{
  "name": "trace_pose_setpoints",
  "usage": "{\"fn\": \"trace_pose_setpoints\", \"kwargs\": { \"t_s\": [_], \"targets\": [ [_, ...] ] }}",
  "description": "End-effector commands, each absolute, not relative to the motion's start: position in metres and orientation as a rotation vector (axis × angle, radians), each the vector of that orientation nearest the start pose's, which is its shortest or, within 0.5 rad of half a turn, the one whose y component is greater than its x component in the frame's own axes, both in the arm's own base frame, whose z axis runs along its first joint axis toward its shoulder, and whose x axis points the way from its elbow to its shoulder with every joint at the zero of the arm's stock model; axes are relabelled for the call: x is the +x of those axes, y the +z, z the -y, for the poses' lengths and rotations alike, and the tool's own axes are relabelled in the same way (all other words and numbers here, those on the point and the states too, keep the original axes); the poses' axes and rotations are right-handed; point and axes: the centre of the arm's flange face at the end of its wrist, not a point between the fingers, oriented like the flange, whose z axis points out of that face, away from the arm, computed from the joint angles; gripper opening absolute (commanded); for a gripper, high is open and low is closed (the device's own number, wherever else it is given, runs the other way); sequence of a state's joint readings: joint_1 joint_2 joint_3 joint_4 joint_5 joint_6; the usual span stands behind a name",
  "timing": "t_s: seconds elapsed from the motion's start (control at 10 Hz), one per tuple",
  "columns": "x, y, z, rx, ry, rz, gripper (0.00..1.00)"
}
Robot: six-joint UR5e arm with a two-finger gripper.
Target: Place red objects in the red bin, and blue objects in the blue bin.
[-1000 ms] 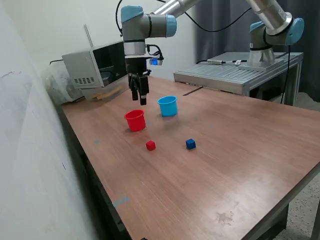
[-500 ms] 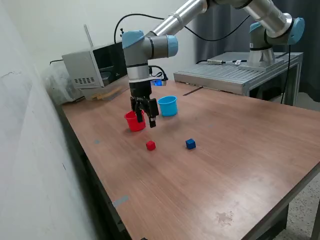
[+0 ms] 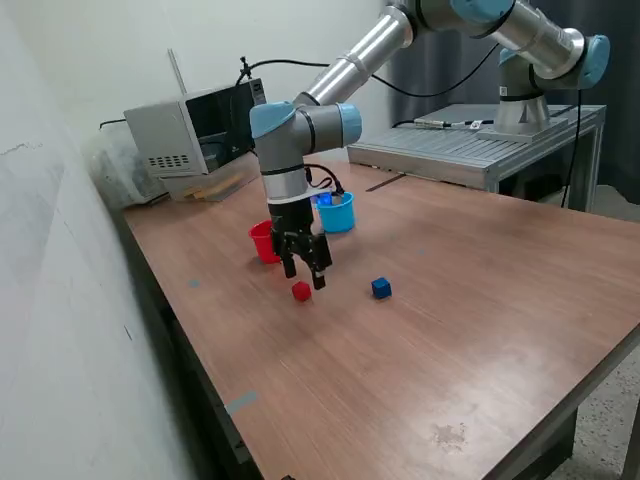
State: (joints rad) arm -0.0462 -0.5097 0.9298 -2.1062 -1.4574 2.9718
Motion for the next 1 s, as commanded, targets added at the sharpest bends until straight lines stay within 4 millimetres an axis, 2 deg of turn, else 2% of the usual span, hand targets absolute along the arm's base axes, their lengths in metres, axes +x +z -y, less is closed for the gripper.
{"fn": "trace_pose_setpoints", "kwargs": {
  "t_s": [0.0, 0.4, 0.5, 0.9],
  "targets": [
    [-0.8485, 0.1152, 0.1064, -2.481, 0.035, -2.170, 1.00],
    [-0.8482, 0.1131, 0.1045, -2.474, 0.037, -2.168, 1.00],
    [-0.8482, 0.1131, 0.1045, -2.474, 0.037, -2.168, 0.00],
    [-0.8495, 0.1142, 0.1001, -2.450, 0.072, -2.161, 0.00]
  ]
}}
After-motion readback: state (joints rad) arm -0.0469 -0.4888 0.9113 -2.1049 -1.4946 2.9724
